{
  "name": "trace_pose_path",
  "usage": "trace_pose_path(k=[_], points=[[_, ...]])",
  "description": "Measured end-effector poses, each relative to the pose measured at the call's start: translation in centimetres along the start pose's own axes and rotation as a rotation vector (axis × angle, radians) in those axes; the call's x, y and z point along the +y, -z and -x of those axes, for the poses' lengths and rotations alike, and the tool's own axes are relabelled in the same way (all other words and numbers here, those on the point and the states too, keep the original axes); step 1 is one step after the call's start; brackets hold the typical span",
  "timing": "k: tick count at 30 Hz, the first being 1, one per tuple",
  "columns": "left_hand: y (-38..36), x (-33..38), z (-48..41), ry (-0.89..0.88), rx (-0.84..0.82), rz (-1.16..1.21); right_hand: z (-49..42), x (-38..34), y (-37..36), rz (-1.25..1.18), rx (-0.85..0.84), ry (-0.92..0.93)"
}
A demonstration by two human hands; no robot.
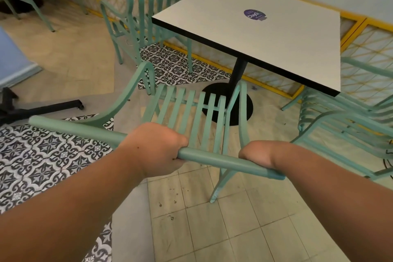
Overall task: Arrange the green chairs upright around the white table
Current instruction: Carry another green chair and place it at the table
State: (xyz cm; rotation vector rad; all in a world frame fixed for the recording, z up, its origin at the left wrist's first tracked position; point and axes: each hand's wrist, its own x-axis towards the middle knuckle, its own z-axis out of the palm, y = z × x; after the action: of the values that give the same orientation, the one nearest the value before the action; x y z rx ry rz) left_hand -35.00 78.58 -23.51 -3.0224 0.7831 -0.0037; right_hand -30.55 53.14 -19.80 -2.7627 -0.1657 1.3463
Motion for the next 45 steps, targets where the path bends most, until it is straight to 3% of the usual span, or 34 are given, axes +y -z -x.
trace_pose_path(k=[7,12,15,19,22,24,29,35,37,40,42,45], points=[[0.4,-0.4,0.4,0.005,-0.035,-0.036,0.4,-0.8,-0.3,-0.046,0.031,0.001],[1.5,0.9,0.6,0.132,-0.072,-0.031,0.2,-0.1,-1.1,-0.248,0.182,-0.056],[1.9,2.3,1.5,0.273,-0.079,0.059,-0.2,0.4,-2.2,-0.350,0.264,-0.078],[2.3,3.1,2.8,0.683,0.226,0.252,-1.1,1.1,-3.3,-0.279,0.338,-0.059],[2.2,1.1,3.9,0.834,0.098,0.215,-2.3,1.7,-4.3,-0.246,0.300,-0.087],[1.9,0.0,4.7,0.839,-0.006,0.217,-2.8,1.6,-5.1,-0.226,0.235,-0.117],[1.3,-1.4,4.4,0.703,0.018,0.196,-3.3,1.5,-4.4,-0.202,0.197,-0.116],[1.6,-3.4,3.1,0.560,-0.056,0.052,-3.3,0.6,-3.6,0.211,0.036,0.033],[1.6,-3.3,3.1,0.557,-0.066,0.042,-3.4,0.8,-3.6,0.247,0.030,0.035],[1.7,-3.1,2.9,0.562,-0.073,0.047,-3.1,0.8,-3.5,0.191,0.041,0.021],[1.7,-3.1,2.9,0.564,-0.080,0.047,-1.9,0.3,-3.0,0.016,0.050,0.015],[1.7,-3.1,2.9,0.564,-0.078,0.042,2.5,-1.2,-0.7,-0.298,0.267,0.129]])
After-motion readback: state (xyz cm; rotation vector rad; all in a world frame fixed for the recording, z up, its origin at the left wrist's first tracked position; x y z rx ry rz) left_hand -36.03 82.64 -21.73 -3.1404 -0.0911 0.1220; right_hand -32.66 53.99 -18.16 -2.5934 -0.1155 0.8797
